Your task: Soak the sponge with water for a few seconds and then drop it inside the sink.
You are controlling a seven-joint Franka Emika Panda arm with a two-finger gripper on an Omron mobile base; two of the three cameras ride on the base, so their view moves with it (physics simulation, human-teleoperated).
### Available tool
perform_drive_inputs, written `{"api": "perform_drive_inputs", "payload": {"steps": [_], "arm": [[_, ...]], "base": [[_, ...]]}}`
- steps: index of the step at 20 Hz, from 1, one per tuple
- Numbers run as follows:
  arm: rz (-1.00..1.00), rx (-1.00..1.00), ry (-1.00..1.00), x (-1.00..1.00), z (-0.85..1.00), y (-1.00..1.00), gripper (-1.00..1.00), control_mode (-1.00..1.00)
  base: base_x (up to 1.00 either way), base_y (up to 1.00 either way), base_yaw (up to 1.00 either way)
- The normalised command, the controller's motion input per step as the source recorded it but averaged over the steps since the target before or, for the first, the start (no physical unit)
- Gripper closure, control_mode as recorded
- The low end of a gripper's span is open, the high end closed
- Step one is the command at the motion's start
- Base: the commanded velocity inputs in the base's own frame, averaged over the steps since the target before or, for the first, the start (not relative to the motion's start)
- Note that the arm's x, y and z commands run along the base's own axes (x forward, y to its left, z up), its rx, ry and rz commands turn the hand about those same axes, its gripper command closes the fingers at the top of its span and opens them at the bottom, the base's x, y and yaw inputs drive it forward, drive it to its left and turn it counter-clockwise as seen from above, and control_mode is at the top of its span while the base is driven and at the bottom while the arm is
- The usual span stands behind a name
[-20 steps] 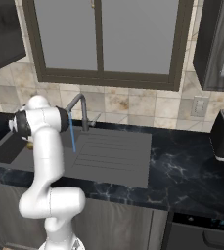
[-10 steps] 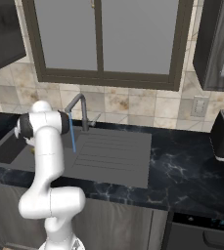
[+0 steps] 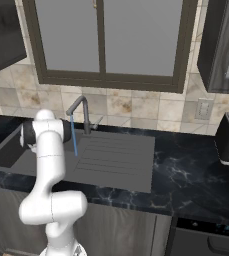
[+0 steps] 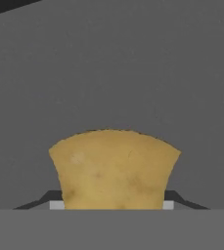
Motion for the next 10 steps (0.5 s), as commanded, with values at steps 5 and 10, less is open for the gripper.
{"api": "perform_drive_inputs", "payload": {"steps": [5, 10], "arm": [[0.0, 0.0, 0.0, 0.05, -0.19, 0.0, 1.0, -1.0], [0.0, 0.0, 0.0, 0.0, 0.0, 0.0, -1.0, -1.0]], "base": [[0.0, 0.0, 0.0], [0.0, 0.0, 0.0]]}}
